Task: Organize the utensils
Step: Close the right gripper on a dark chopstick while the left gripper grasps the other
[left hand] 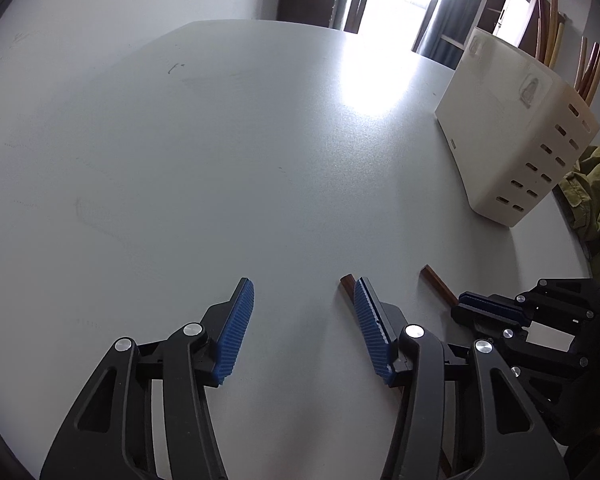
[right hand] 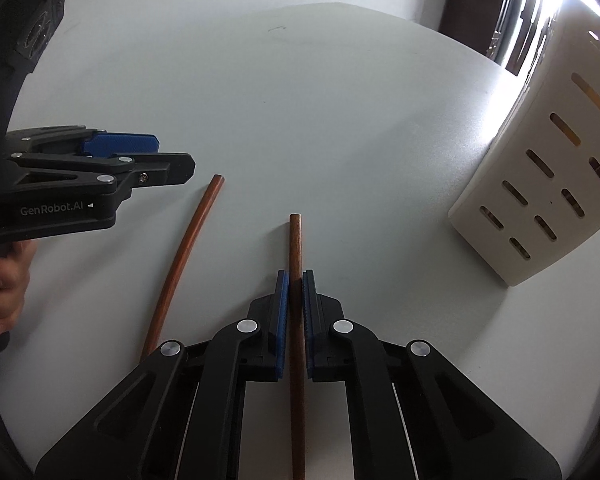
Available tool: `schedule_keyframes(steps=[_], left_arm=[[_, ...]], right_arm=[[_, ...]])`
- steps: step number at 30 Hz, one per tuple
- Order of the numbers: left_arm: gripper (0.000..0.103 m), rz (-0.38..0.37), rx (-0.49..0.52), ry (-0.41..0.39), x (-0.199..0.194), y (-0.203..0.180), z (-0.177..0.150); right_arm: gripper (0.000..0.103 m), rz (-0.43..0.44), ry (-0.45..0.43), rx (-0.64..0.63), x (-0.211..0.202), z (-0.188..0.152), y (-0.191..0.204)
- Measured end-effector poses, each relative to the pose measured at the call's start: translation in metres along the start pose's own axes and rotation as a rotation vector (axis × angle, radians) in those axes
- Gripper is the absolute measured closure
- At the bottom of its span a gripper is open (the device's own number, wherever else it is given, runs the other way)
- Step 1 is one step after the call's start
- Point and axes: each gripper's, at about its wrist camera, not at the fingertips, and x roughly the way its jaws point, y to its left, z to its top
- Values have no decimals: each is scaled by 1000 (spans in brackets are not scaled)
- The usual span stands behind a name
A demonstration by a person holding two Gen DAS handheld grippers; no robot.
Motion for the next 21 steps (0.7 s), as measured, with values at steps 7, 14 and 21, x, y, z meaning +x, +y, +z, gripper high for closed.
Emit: schedule_keyframes(steps=[7,14,21], left_arm=[[57,17,48,37,14,-18,-4],[67,35,92,52,17,-31,-9],[90,74,171,48,19,-42,-11]], right_arm=[[95,-31,2,41,-6,-6,-14],[95,-42,5,65,-7,-3,-19],[96,-56,-7,106,-7,-1,-20]])
